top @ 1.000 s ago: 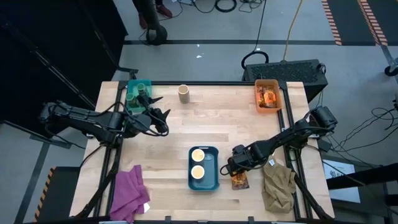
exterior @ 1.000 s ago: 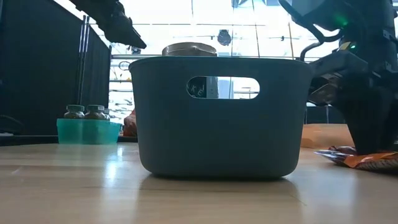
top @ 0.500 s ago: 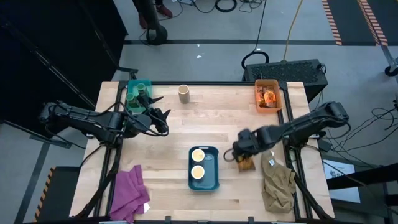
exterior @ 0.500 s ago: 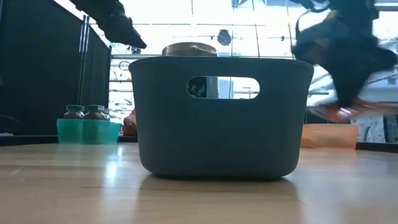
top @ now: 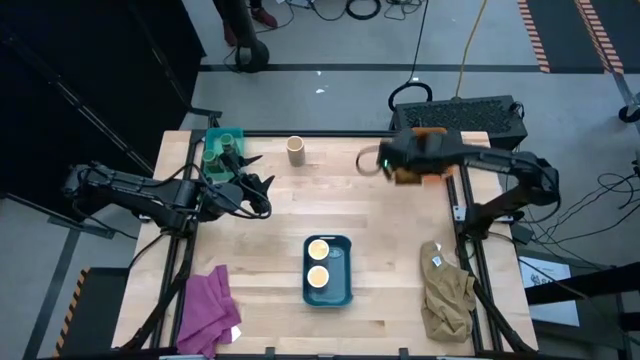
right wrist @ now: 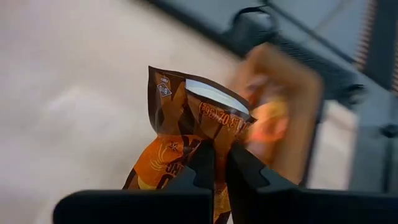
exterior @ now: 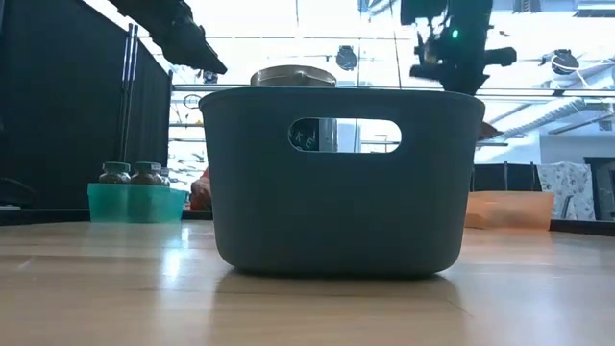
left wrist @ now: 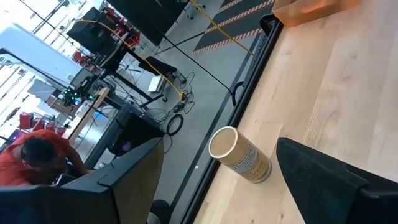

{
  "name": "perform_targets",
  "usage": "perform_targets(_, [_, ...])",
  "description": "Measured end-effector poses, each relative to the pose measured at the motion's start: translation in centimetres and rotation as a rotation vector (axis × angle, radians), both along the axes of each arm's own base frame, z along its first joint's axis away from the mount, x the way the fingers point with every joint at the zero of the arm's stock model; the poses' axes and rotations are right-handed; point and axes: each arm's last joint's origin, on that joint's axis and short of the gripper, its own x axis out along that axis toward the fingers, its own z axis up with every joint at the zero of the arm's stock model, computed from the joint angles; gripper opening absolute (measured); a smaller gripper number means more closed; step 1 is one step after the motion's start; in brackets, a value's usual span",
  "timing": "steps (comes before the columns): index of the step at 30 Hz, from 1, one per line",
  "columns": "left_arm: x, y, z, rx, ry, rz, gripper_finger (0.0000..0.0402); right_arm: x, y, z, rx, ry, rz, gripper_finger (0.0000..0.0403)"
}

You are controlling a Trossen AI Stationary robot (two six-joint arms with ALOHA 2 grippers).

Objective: Sort spices by type
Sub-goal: Put the orange seasoning bag into the orange bin, then put the gold seasoning bottle into the blue bin

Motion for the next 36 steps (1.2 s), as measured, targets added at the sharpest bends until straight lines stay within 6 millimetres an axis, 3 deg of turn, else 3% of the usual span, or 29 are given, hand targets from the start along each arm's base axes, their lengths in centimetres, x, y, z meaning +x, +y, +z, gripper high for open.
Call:
perform_targets(9, [0.0, 0.0, 0.0, -0.001, -0.001, 0.0, 0.0317, -2.9, -8.4, -1.8, -0.051, 0.19, -0.299, 0.0004])
perform_targets(18, [0.0, 0.0, 0.0, -0.003, -0.002, 0.001, 0.0317, -3.1, -13.4, -6.7, 0.083, 0.403, -0.364, 0.0005])
perform_targets(26, [0.0, 0.0, 0.0, -0.003, -0.002, 0.001, 0.0317, -3.0, -15.5, -10.4, 0.18, 0.533, -0.363, 0.0048])
perform_targets(36, [0.0, 0.0, 0.0, -0.004, -0.003, 0.002, 0.0317, -2.9, -15.6, -10.6, 0.173, 0.537, -0.357, 0.016])
